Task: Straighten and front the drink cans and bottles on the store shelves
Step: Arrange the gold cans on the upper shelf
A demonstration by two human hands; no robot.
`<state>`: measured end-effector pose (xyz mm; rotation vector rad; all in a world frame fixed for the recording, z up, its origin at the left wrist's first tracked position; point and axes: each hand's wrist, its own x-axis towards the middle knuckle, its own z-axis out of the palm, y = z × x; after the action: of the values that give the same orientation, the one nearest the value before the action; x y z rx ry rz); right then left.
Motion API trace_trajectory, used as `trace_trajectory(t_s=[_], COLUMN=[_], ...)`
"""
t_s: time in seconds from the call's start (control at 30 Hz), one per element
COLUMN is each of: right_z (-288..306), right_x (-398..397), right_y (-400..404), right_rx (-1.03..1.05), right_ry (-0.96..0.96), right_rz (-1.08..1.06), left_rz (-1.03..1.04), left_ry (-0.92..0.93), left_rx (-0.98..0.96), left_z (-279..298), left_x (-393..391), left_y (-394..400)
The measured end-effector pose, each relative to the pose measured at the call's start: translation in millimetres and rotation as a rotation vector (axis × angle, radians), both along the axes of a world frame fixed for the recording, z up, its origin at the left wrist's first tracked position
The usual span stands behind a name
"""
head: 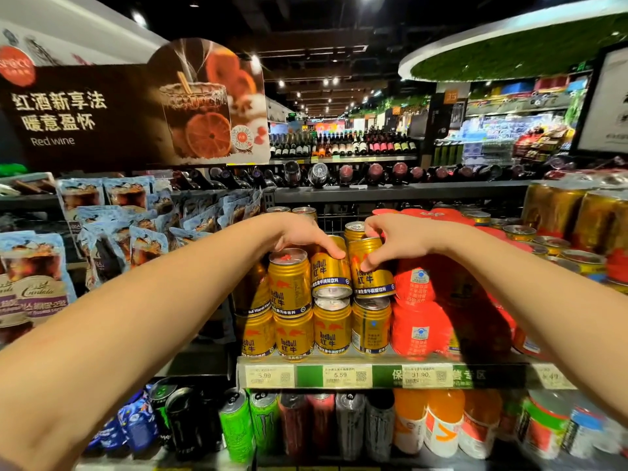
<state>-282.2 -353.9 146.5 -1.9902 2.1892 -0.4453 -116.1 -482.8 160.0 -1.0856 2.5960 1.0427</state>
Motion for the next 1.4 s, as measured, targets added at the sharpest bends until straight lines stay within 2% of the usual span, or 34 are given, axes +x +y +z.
trace_trajectory(t_s=[0.1,0.23,0.4,0.53,0.77,1.07,1.4], right_z=[1,-2,-5,-4,-6,-5,-9], right_x=[2,2,3,3,3,4,5], right_y=[5,10,15,20,21,26,28], right_rx=[-0.017,0.002,-0.027,0.006,0.022,0.032,-0.015], right_ry=[-0.023,0.012,0.024,-0.012,-0.02,0.01,0.083], right_rz=[0.016,0.065,0.114,0.129,0.145,0.148,0.097], left_rz=[0.023,0.025,0.026,0.017,-0.046,-0.044,-0.042], left_ry=[0.097,0.127,0.157,0.157,0.038,0.12,0.214], left_rx=[-0.185,-0.398,-0.552,-0.59,-0.682,-0.647,-0.73], left_z=[-1,-6,-17,-21,-22,-23,-29], left_x=[-2,-2,0,3,8,19,23], left_y=[0,11,25,31,38,40,39])
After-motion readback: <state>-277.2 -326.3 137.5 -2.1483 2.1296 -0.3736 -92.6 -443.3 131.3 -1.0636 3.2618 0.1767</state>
